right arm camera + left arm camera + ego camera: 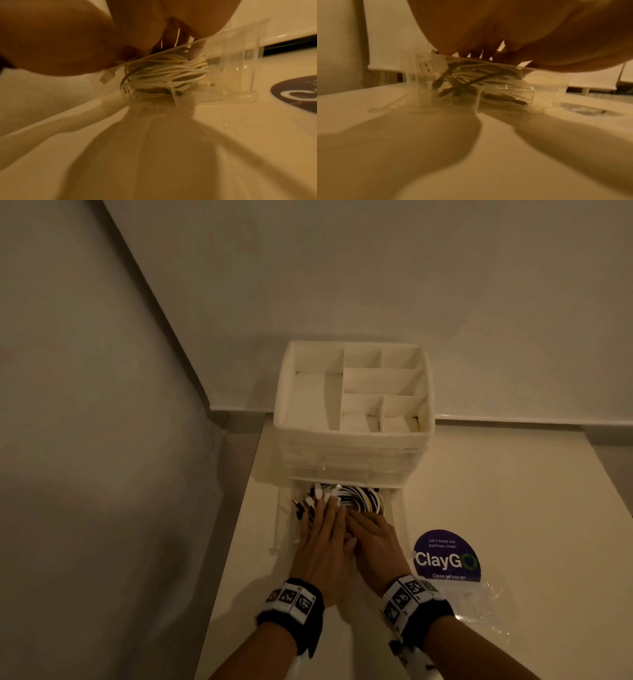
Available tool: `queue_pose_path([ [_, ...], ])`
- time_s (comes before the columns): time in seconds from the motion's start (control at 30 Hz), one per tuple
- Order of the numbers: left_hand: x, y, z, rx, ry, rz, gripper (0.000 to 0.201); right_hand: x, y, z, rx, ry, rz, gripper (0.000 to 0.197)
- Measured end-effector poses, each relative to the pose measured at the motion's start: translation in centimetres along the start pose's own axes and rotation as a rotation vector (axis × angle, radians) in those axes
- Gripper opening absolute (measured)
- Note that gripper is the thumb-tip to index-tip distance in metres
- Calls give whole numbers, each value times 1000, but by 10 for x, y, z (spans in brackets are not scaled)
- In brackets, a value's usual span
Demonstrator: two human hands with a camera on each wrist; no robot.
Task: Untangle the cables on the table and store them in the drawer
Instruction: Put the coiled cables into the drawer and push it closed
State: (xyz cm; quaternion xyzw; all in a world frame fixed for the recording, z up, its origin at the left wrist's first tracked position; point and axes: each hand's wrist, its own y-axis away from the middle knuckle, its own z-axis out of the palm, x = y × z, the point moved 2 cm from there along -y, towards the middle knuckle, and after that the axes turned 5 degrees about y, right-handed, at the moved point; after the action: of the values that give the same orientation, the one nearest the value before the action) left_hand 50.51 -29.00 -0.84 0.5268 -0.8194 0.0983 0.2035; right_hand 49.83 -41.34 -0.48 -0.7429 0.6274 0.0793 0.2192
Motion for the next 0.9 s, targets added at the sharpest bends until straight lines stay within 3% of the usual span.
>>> queue_pose_path([
  [0.13, -10, -10, -4, -67, -81, 29, 80, 12, 12, 1, 62, -39, -119, 61],
  [0.37, -10, -10, -13, -179, -193, 64, 87, 23, 24, 1, -128, 34, -147, 73],
  [0.43, -11, -9, -15, -163, -217, 57, 98, 21, 21, -12, -58, -148, -1, 72],
  [0.57, -5, -12, -11, -184, -276, 71, 113, 52, -11, -48, 287, -347, 482, 51],
  [0.63, -6, -15, -8, -182, -317, 109, 111, 69, -38, -61, 240, -522, 655, 64],
  [0.7, -12, -16, -9, -185, -356, 146, 105, 82, -65, -72, 117, -757, 728, 83],
  [0.8, -18, -18, -9, -175, -363, 179, 92, 107, -97, -86, 32, -964, 732, 99],
  [0.9, -23, -16, -8, -129, -342, 153, 81, 116, -115, -89, -103, -923, 661, 98],
])
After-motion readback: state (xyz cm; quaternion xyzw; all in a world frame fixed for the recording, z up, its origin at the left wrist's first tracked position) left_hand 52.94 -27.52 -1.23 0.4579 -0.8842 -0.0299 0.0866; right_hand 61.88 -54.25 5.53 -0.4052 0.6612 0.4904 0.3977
